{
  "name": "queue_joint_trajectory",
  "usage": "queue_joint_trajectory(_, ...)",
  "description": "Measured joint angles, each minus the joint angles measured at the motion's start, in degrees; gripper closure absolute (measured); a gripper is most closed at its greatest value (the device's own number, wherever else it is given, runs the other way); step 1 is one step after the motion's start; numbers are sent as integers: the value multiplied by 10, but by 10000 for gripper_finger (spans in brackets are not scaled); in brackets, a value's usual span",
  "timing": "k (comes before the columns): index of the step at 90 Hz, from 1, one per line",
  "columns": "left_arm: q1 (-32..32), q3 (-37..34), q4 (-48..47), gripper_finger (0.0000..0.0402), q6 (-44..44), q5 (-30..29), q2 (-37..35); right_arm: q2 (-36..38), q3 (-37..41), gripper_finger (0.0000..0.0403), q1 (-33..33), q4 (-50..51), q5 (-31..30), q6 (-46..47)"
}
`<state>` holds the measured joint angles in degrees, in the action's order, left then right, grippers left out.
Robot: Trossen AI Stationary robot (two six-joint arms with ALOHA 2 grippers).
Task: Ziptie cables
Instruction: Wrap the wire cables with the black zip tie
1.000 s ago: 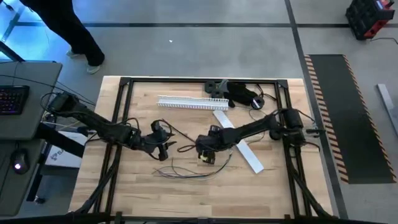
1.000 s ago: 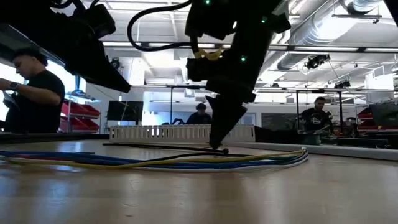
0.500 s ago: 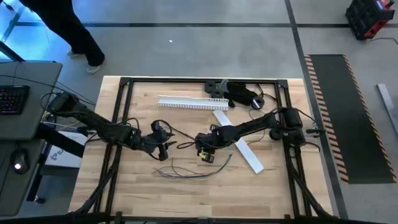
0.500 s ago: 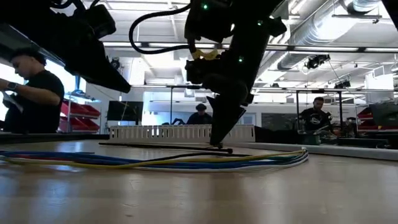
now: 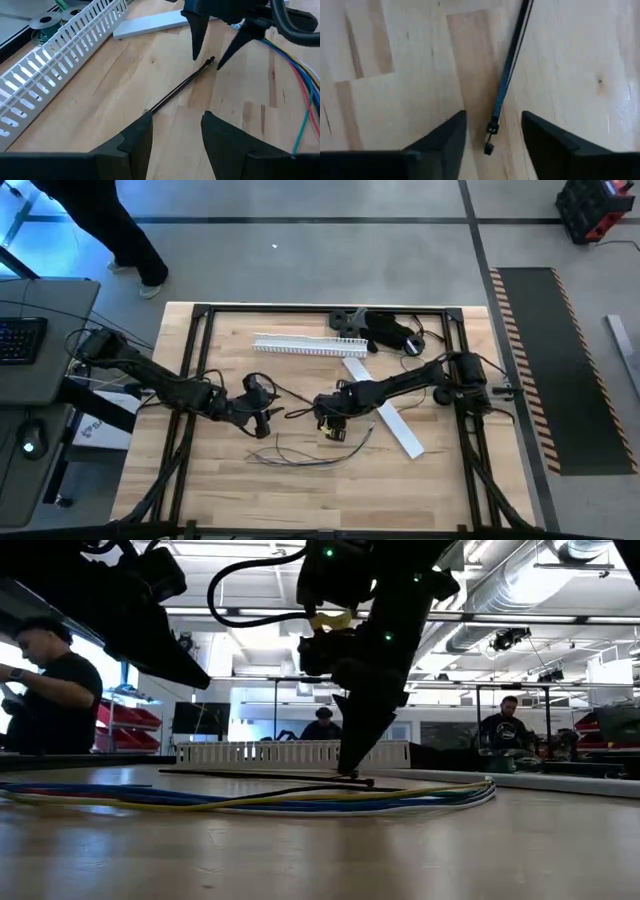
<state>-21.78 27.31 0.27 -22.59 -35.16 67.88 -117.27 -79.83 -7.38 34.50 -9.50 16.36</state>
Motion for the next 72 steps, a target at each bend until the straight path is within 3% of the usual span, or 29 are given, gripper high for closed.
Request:
queue_joint_trajectory(12, 0, 0, 0, 255, 0, 0, 0, 0, 0, 212, 0, 0, -13, 14)
queue_joint_trajectory(36, 0, 0, 0, 255, 2, 1, 0, -8, 1, 312, 0, 16, -11, 29)
queue_joint_trajectory(72, 0, 0, 0, 255, 1, 0, 0, -13, 0, 394, -1, 13, -9, 45)
